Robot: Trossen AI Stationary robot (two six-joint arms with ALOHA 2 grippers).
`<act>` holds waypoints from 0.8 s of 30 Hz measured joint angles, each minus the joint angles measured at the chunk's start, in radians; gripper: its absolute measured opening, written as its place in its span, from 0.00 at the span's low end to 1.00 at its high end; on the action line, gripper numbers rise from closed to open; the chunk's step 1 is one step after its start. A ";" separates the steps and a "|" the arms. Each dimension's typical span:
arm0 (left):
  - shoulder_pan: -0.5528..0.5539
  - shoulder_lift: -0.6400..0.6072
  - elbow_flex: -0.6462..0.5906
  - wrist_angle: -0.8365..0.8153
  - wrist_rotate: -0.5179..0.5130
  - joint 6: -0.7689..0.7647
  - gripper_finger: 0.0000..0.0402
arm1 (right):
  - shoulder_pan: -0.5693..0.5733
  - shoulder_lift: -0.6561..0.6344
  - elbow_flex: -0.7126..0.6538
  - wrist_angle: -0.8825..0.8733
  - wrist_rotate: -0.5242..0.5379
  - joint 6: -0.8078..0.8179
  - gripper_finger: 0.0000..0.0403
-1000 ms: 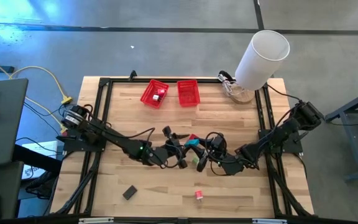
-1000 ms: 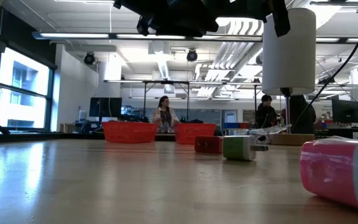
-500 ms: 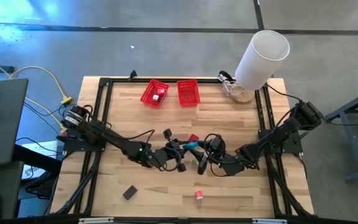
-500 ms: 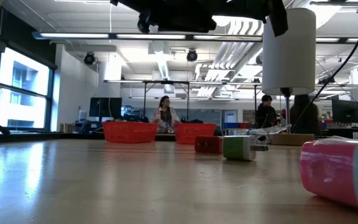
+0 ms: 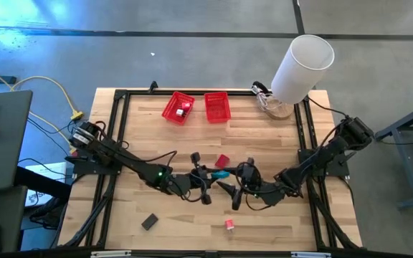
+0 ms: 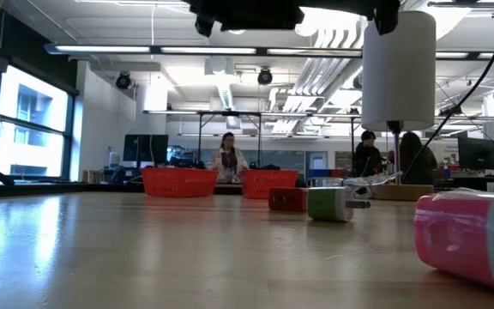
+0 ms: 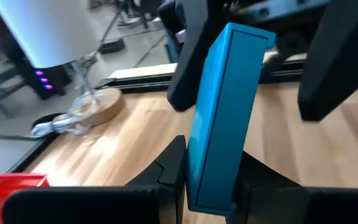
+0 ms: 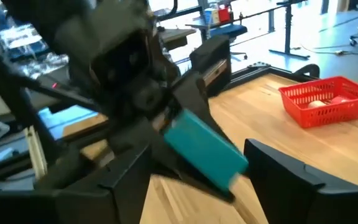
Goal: Pick & Place Office items
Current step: Put the blue digital clock into the right red bin
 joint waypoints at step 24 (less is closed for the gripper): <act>0.127 -0.079 -0.001 -0.343 0.766 -0.451 0.14 | 0.152 0.000 0.000 -0.087 -0.075 -0.181 0.61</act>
